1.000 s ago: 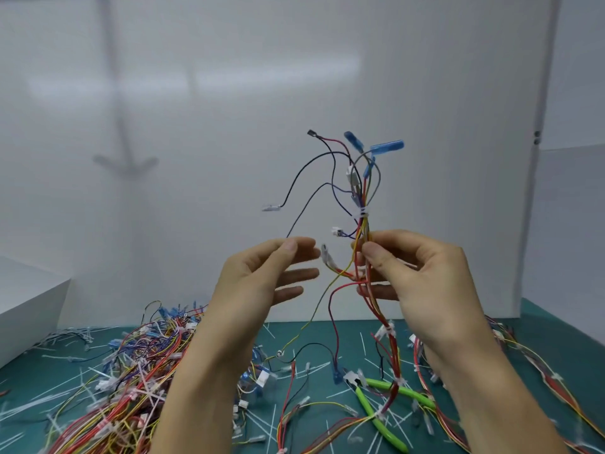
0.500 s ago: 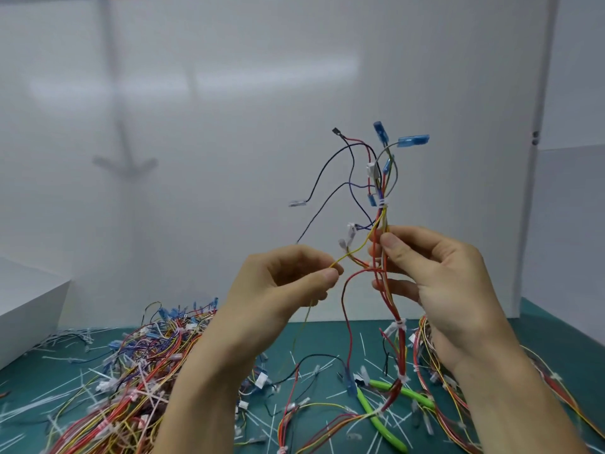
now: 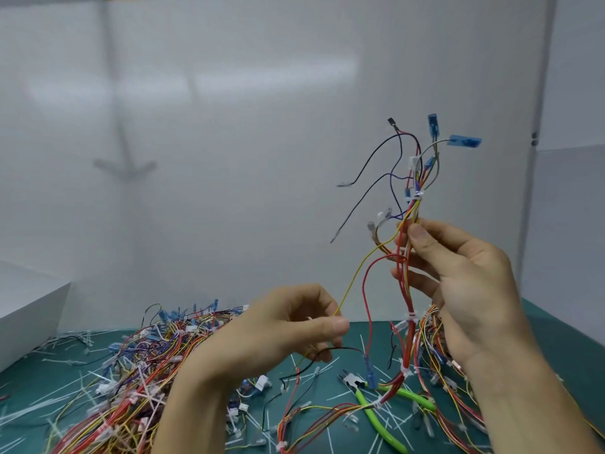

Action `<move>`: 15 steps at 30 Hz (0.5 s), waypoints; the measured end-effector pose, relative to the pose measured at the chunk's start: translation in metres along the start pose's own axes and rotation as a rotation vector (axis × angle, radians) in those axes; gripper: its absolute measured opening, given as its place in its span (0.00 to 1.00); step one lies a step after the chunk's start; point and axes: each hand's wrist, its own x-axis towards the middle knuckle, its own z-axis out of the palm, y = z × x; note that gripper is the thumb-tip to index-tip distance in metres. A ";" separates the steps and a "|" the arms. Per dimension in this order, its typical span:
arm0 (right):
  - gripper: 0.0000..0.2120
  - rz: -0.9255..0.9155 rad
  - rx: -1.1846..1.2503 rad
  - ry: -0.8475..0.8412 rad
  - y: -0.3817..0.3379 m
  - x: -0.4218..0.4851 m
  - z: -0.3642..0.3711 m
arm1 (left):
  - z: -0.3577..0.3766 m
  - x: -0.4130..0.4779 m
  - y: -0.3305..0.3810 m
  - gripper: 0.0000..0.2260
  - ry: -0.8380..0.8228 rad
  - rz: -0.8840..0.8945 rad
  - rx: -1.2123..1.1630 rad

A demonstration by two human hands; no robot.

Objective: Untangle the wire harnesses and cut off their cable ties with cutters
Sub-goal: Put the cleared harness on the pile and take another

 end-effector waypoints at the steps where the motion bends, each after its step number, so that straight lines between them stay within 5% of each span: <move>1: 0.06 0.001 0.000 0.001 0.000 0.000 0.000 | -0.002 0.000 -0.001 0.10 -0.010 -0.005 0.019; 7: 0.04 0.013 0.020 -0.039 -0.002 -0.001 0.000 | -0.004 0.003 -0.005 0.06 0.078 0.022 0.160; 15: 0.07 0.014 -0.011 -0.146 0.004 -0.010 0.014 | 0.014 0.008 0.015 0.17 0.245 0.303 -0.199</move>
